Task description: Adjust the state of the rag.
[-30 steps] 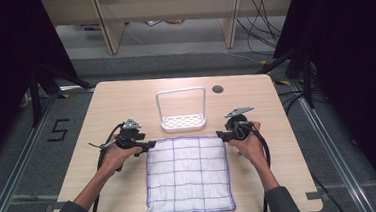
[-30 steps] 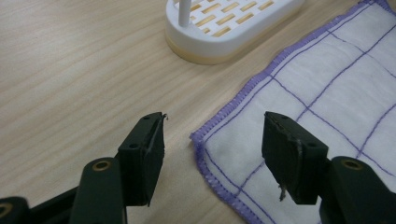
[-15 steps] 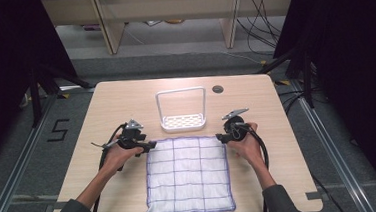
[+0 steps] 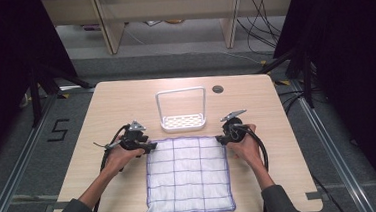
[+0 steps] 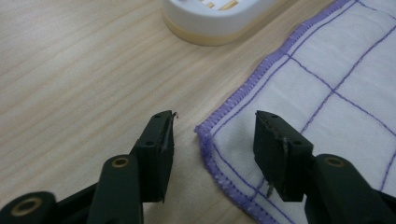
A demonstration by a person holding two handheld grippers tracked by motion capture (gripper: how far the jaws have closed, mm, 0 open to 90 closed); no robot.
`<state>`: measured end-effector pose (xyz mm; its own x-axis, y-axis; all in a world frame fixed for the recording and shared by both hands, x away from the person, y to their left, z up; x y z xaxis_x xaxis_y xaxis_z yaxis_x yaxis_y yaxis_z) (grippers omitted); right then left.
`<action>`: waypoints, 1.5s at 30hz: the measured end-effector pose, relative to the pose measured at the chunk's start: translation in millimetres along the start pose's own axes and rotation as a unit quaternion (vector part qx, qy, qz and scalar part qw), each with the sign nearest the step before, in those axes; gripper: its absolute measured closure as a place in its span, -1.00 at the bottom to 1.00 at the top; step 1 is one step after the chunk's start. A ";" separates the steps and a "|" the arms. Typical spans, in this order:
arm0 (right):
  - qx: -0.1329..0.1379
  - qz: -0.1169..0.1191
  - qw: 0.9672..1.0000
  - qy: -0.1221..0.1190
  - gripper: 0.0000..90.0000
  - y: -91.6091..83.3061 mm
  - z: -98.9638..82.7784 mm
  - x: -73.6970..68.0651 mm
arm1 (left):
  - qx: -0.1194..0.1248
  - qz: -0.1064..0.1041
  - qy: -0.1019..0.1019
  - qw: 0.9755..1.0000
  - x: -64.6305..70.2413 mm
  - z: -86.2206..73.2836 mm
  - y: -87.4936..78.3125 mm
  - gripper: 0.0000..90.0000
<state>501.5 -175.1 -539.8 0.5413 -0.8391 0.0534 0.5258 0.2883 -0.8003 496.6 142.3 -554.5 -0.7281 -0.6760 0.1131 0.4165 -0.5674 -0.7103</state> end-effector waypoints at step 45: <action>0.031 0.031 0.999 0.005 0.97 -2.2 3.5 -1.7 | 0.033 -0.009 0.030 0.999 5.8 5.0 -4.3 0.90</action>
<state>501.7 -172.6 -536.1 0.5685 -0.8227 -0.0018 0.5311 0.3687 -0.7629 493.3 138.5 -547.4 -0.7658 -0.6377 0.0826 0.4369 -0.6103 -0.6608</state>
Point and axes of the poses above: each handheld gripper's, and its own axes: y roughly forward along the jaws, z roughly out of its top, x roughly to its right, the point moved 6 cm from there along y, roughly forward along the jaws, and after that the axes turned 5 degrees about -z, right-handed, at the moved point
